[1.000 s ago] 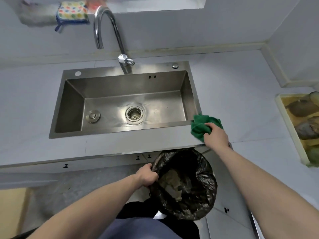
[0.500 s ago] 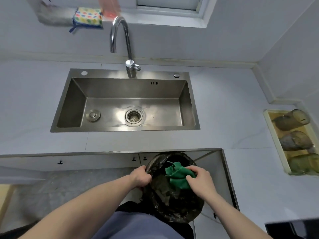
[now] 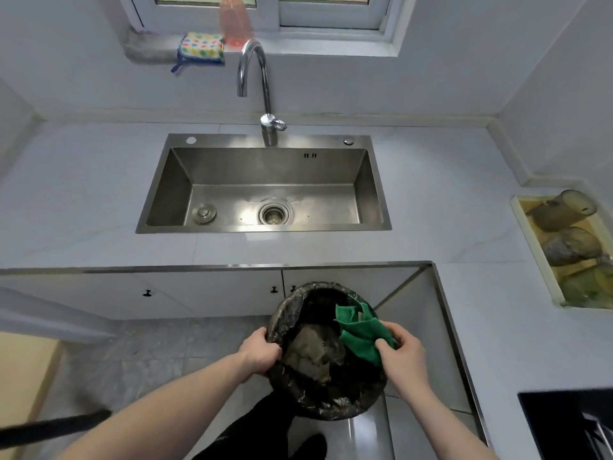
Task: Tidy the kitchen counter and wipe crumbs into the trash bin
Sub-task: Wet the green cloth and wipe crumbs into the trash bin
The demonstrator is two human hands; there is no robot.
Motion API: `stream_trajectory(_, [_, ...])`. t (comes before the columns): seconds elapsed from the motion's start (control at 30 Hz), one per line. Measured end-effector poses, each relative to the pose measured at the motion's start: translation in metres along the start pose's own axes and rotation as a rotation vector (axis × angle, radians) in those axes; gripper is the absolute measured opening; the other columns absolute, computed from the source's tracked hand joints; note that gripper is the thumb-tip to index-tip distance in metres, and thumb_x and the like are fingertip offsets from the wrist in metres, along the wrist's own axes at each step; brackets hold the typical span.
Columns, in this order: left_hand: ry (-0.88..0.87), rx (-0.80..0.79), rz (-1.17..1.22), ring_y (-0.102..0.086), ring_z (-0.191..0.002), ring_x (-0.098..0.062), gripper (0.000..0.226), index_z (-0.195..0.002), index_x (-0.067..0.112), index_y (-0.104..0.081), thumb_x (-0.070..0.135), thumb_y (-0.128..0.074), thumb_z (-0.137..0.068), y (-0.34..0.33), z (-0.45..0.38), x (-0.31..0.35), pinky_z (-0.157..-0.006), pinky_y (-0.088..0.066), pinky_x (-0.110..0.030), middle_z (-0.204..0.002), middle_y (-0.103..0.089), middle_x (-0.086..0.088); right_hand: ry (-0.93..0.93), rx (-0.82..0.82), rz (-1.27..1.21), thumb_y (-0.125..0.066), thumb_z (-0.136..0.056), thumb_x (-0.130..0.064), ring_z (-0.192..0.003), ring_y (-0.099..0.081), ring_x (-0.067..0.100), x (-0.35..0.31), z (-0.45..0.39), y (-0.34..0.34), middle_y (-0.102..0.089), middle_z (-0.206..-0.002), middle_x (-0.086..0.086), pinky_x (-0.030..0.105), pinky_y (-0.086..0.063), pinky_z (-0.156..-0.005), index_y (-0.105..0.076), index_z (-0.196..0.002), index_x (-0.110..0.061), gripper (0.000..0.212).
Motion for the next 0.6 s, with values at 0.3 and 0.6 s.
stream_trajectory(0.3, [0.066,-0.026,-0.041,-0.071,-0.089,-0.035,0.041,-0.115,0.018,-0.056,0.012,-0.057,-0.074,-0.019,-0.015,-0.053,-0.066,-0.064,-0.049,-0.104,-0.068,-0.014,-0.137,0.142,-0.143,-0.061,-0.088,0.002,-0.09,-0.07,-0.001,0.049,0.059,-0.001,-0.075,-0.095,-0.019,0.017,-0.058,-0.072,-0.074,-0.104,-0.037,0.044])
stream_trajectory(0.6, [0.093,-0.112,-0.278,-0.07,-0.095,-0.031,0.05,-0.127,0.019,-0.058,0.016,-0.062,-0.077,-0.082,-0.15,-0.08,-0.079,-0.063,-0.037,-0.109,-0.069,-0.012,-0.326,0.227,-0.125,-0.06,-0.089,-0.001,-0.087,-0.07,-0.004,0.152,0.003,-0.039,-0.073,-0.095,-0.024,0.023,-0.058,-0.077,-0.072,-0.106,-0.037,0.042])
Point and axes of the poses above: each hand's wrist, its own z-axis away from the middle knuckle, its own y-axis out of the back of the hand, x = y × z, the point moved 1 cm from there along -z, towards the middle knuckle
